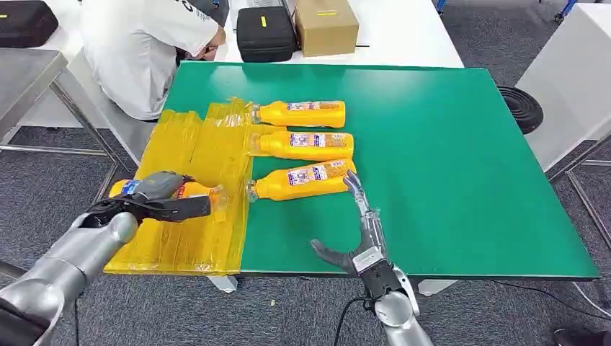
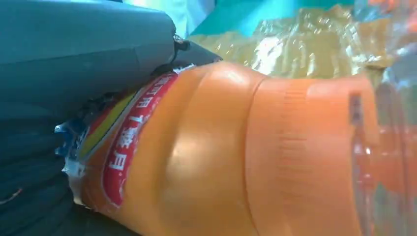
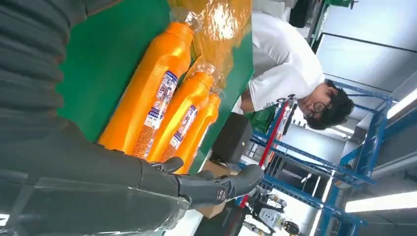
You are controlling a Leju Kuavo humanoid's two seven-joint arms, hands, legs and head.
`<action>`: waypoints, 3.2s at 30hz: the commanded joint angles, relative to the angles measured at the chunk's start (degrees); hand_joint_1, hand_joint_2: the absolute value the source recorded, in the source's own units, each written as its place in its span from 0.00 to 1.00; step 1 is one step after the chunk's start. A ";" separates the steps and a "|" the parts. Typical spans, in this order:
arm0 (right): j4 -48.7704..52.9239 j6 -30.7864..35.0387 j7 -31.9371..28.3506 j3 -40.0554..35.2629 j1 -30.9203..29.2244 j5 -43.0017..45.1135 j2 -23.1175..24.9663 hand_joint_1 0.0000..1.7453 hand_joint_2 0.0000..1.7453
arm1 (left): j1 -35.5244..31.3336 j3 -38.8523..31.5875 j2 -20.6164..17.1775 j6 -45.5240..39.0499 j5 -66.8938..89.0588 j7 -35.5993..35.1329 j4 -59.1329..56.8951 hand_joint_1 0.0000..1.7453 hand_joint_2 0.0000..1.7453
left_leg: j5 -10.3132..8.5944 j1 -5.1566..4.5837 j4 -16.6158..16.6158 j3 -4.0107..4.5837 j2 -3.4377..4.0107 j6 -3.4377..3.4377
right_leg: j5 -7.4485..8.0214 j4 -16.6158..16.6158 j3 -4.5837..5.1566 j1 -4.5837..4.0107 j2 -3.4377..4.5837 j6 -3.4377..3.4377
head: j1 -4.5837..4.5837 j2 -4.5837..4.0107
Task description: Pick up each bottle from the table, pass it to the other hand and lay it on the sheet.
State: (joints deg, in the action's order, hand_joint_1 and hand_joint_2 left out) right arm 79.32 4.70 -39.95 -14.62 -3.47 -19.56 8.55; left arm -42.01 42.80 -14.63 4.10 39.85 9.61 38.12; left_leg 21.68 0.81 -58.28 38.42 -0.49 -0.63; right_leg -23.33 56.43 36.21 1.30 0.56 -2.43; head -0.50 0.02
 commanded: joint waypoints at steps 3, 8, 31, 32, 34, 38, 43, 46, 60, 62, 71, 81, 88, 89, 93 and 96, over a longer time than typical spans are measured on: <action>-6.08 0.57 -0.05 -1.00 -4.35 1.12 -0.94 0.00 1.00 | 0.47 -0.35 5.94 -2.48 4.71 -2.43 -5.93 1.00 1.00 | 0.14 0.00 0.05 -0.47 -0.01 -0.03 | -0.14 -0.09 -0.52 -0.05 -0.14 0.14 | 0.00 0.00; -6.32 0.47 -0.05 -1.38 -4.47 1.67 -0.65 0.00 1.00 | 0.87 -0.59 5.22 -1.81 6.47 -2.26 -6.61 1.00 1.00 | 0.21 0.02 0.09 -0.68 0.15 -0.04 | -0.17 -0.11 -0.66 -0.09 -0.01 0.19 | 0.00 0.00; -5.47 0.61 -0.05 -0.47 -3.14 2.37 -0.70 0.00 1.00 | -6.56 4.04 6.73 10.33 11.66 -1.64 -14.55 0.01 1.00 | 0.10 0.08 0.03 -0.42 0.02 -0.04 | -0.11 -0.05 -0.42 -0.14 -0.11 0.11 | 0.02 0.00; -5.27 0.62 -0.05 -0.51 -2.91 2.34 -0.74 0.00 1.00 | -6.56 4.04 6.77 10.29 11.65 -1.59 -14.76 0.01 1.00 | 0.12 0.09 0.03 -0.47 -0.02 -0.04 | -0.15 -0.06 -0.49 -0.16 -0.16 0.13 | 0.00 0.00; -5.13 0.67 -0.05 -0.52 -2.72 2.27 -0.77 0.00 1.00 | -6.51 3.61 6.90 10.97 10.96 -0.71 -15.16 0.00 1.00 | 0.09 0.07 0.05 -0.43 -0.01 -0.04 | -0.12 -0.06 -0.44 -0.13 -0.13 0.11 | 0.00 0.00; -5.13 0.67 -0.05 -0.52 -2.72 2.27 -0.77 0.00 1.00 | -6.51 3.61 6.90 10.97 10.96 -0.71 -15.16 0.00 1.00 | 0.07 0.06 0.04 -0.36 0.04 -0.03 | -0.08 -0.05 -0.36 -0.11 -0.07 0.09 | 0.00 0.00; -5.09 0.81 -0.05 -0.32 -2.54 2.28 -0.97 0.00 1.00 | -6.16 3.10 6.75 11.66 10.13 0.18 -15.24 0.00 1.00 | 0.13 0.07 0.05 -0.51 0.06 -0.03 | -0.13 -0.06 -0.51 -0.14 -0.08 0.14 | 0.00 0.00; -5.18 0.60 -0.05 -0.12 -2.49 2.27 -1.09 0.00 1.00 | -5.57 3.69 6.34 11.51 10.55 0.61 -14.75 0.00 1.00 | 0.15 0.06 0.06 -0.57 0.05 -0.04 | -0.16 -0.07 -0.56 -0.13 -0.09 0.15 | 0.00 0.00; -5.95 1.08 -0.05 -0.24 -3.00 2.79 -1.75 0.00 1.00 | -9.11 3.48 1.81 16.49 7.49 5.76 -9.34 0.00 1.00 | 0.17 0.08 0.01 -0.55 0.10 -0.05 | -0.16 -0.03 -0.57 -0.15 -0.07 0.17 | 0.00 0.00; -5.77 1.13 -0.05 -0.30 -2.81 2.88 -1.80 0.00 1.00 | -9.74 3.47 0.97 16.93 6.89 5.42 -7.78 0.00 1.00 | 0.33 0.08 0.03 -0.85 0.14 -0.05 | -0.31 -0.06 -0.88 -0.19 -0.09 0.29 | 0.00 0.00; -5.08 0.81 -0.05 -0.24 -1.85 2.37 -1.68 0.00 1.00 | -8.59 3.57 -1.02 17.06 4.73 4.57 -4.16 0.00 1.00 | 0.15 0.08 -0.01 -0.41 0.07 -0.03 | -0.16 0.02 -0.41 -0.15 -0.07 0.14 | 0.00 0.00; -5.73 0.76 -0.05 0.07 -2.17 2.18 -1.68 0.00 1.00 | -7.94 3.81 -0.93 16.67 4.72 4.40 -3.87 0.00 1.00 | 0.07 0.08 0.01 -0.27 0.03 -0.03 | -0.09 -0.02 -0.30 -0.13 -0.09 0.11 | 0.02 0.00; -6.10 0.32 -0.05 0.78 -2.46 1.65 -1.34 0.00 1.00 | -7.90 4.51 -1.52 16.93 4.45 3.85 -2.78 0.00 1.00 | 0.04 0.08 0.02 -0.22 0.03 -0.03 | -0.07 -0.02 -0.24 -0.12 -0.08 0.09 | 0.00 0.00; -5.96 0.08 -0.05 1.02 -2.29 1.53 -1.28 0.00 1.00 | -7.90 5.19 -2.36 18.08 3.76 3.96 -1.70 0.00 1.00 | 0.13 0.09 0.00 -0.38 0.06 -0.03 | -0.14 -0.02 -0.40 -0.14 -0.08 0.13 | 0.00 0.00; -5.55 -0.01 -0.05 0.52 -1.55 1.90 -1.42 0.00 1.00 | -8.37 9.00 -8.31 23.91 0.20 5.30 3.05 0.00 1.00 | 0.13 0.09 -0.02 -0.31 0.16 -0.02 | -0.11 0.02 -0.29 -0.14 0.03 0.13 | 0.02 0.00; -5.58 0.08 -0.05 0.42 -1.54 1.94 -1.44 0.00 1.00 | -8.38 9.33 -8.88 23.90 -0.25 5.38 3.43 0.00 1.00 | 0.09 0.10 0.00 -0.23 0.12 -0.01 | -0.08 0.01 -0.24 -0.15 0.02 0.12 | 0.02 0.00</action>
State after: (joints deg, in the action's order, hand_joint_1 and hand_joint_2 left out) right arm 76.15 5.01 -39.95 -14.75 -4.29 -17.97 7.72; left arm -48.44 46.08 -17.36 25.38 41.55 14.45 37.29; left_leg 21.65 0.88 -58.28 38.38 -0.47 -0.64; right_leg -23.33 56.47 36.19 1.20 0.52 -2.43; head -0.48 0.02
